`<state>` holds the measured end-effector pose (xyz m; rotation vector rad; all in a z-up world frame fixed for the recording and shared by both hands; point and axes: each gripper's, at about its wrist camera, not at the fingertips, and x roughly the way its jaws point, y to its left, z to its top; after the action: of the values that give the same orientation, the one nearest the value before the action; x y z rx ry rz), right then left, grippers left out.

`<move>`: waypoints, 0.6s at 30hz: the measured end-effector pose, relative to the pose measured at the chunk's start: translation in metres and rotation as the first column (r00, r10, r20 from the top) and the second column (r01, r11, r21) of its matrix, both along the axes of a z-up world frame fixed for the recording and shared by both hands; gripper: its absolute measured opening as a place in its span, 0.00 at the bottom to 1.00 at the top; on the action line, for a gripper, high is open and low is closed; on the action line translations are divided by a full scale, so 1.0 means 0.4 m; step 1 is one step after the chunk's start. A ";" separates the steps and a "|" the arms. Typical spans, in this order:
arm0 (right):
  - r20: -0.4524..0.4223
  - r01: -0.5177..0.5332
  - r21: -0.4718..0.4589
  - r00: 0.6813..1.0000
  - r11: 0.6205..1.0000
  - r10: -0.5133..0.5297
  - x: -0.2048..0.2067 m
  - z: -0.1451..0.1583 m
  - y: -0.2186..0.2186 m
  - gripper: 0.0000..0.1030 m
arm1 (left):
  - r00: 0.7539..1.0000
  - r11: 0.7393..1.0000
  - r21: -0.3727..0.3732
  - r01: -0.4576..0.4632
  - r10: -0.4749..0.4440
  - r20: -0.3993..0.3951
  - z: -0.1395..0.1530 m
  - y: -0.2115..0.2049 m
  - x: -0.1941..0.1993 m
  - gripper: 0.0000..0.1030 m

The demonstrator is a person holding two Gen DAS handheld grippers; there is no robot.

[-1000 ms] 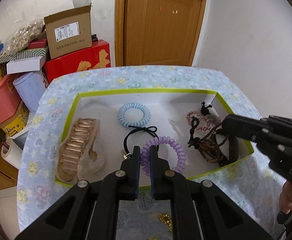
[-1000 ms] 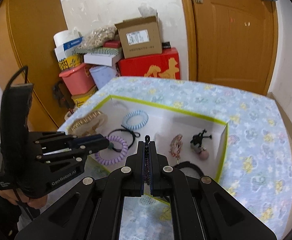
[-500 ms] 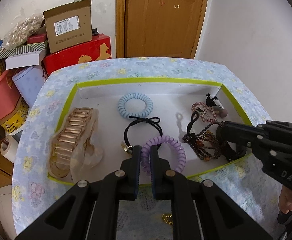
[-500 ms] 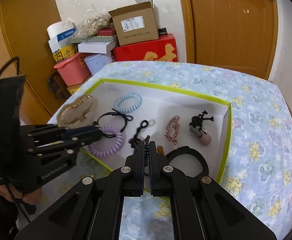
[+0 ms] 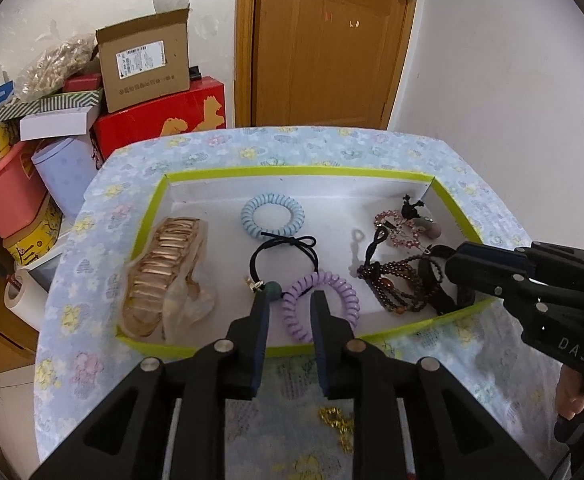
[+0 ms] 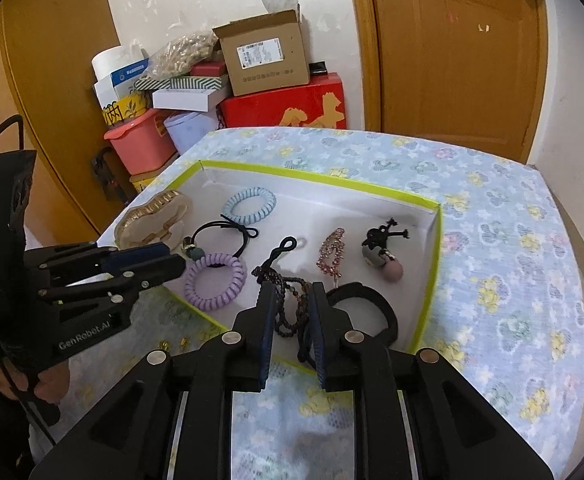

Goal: Organize jewelry
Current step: 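Withdraw both tools from the box back over the table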

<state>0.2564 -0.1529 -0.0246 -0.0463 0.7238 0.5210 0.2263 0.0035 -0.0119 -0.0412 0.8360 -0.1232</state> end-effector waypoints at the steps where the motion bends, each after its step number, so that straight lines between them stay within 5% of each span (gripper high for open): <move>1: 0.008 0.004 0.000 1.000 1.000 -0.004 -0.011 0.006 -0.005 0.19 | 1.000 1.000 -0.002 -0.001 0.001 0.005 0.006 0.001 -0.008 0.22; 18: 0.054 0.023 0.029 0.998 0.999 -0.024 -0.255 0.047 -0.073 0.33 | 0.998 0.999 -0.029 -0.015 0.017 0.056 0.066 0.018 -0.239 0.22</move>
<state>0.1544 -0.1820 -0.0060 -0.0252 0.6632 0.5056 0.1305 0.0106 0.0143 -0.0714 0.7777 -0.1207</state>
